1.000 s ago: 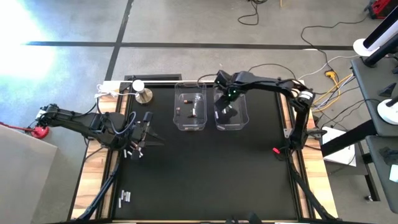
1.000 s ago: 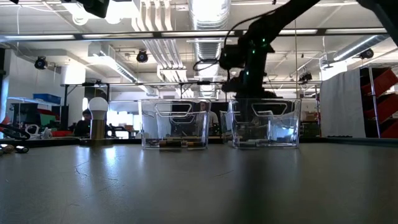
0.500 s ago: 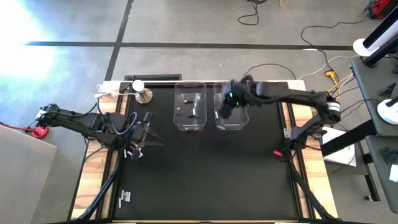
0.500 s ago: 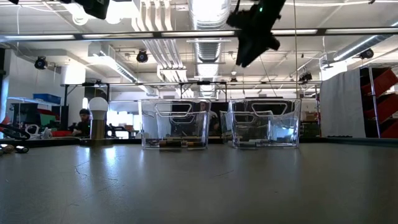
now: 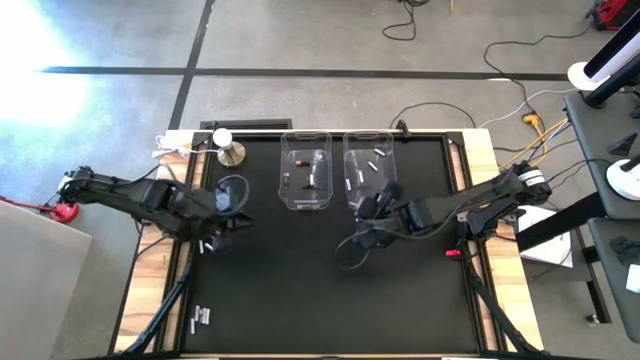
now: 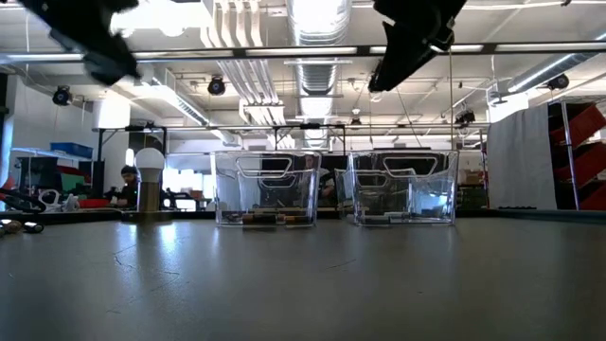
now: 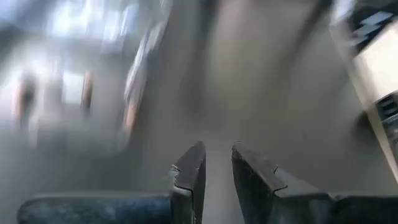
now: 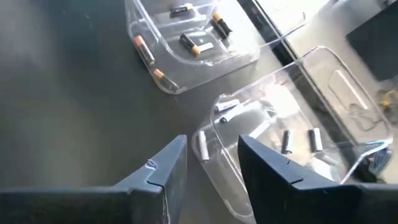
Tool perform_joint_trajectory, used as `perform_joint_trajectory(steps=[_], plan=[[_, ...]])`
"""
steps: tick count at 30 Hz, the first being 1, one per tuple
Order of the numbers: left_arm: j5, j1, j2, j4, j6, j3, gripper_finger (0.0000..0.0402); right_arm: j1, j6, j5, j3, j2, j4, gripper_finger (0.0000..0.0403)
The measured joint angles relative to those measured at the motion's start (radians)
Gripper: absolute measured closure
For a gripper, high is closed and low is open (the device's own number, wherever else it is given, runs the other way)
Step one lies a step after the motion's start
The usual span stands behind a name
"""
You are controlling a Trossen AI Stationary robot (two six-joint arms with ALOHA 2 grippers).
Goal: Sort batteries
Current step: Put the black battery into the left transparent bin
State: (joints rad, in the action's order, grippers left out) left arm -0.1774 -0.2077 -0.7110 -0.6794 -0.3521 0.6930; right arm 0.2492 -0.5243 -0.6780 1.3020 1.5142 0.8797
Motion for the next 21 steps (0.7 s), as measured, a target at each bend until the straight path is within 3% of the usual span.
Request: perform_joint_trajectory(steps=[5,8,12,21], plan=[[0.02,0.0,-0.077,-0.374,-0.374,-0.001,0.032,0.009,0.001,-0.013,0.0,0.052,-0.03,0.025],[0.058,0.0,-0.146,-0.533,-0.488,-0.003,0.0308,0.004,0.023,-0.014,0.0,0.073,-0.044,0.0244],[0.063,-0.001,-0.237,-0.502,-0.423,-0.004,0.0301,-0.001,0.062,-0.015,0.0,0.075,-0.071,0.0244],[0.07,-0.001,-0.441,-0.451,-0.113,-0.006,0.0302,-0.001,0.129,-0.015,0.017,0.064,-0.109,0.0258]])
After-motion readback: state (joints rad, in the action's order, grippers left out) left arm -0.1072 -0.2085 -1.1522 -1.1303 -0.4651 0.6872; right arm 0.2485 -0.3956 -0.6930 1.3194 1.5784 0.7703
